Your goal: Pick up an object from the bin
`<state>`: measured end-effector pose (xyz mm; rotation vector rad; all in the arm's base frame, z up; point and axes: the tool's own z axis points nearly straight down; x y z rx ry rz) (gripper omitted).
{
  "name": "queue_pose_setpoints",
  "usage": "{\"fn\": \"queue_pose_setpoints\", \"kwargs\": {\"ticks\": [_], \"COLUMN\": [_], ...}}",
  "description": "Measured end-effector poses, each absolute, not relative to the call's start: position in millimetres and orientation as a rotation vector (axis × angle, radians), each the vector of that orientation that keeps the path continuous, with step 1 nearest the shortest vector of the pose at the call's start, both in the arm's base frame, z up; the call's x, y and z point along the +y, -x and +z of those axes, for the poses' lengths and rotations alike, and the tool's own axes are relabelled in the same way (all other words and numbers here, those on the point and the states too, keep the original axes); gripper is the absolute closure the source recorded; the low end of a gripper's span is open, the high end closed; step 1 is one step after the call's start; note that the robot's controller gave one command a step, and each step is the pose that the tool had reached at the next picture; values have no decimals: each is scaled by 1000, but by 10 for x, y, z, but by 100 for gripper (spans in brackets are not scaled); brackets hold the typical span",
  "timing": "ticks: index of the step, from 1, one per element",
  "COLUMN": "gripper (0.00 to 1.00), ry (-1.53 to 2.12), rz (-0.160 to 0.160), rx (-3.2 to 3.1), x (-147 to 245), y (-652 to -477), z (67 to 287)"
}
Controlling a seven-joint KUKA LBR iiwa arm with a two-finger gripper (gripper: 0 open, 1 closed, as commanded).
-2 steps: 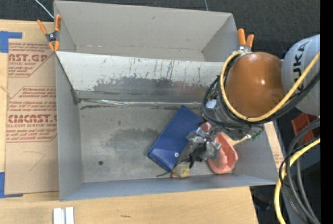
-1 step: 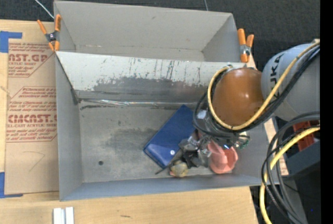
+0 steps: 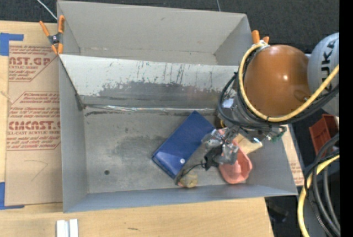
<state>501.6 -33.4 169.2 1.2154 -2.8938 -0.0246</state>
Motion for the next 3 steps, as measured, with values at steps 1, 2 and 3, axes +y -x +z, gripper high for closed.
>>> {"fn": "queue_pose_setpoints", "kwargs": {"ticks": [1,2,3], "gripper": [100,100,100], "ry": [-1291,-1291,-1307], "rz": [-17,-17,-17], "rx": [-2872,-2872,-2870], "x": [72,72,69], "y": [-5086,-5086,-5166], "z": [743,743,2612]}}
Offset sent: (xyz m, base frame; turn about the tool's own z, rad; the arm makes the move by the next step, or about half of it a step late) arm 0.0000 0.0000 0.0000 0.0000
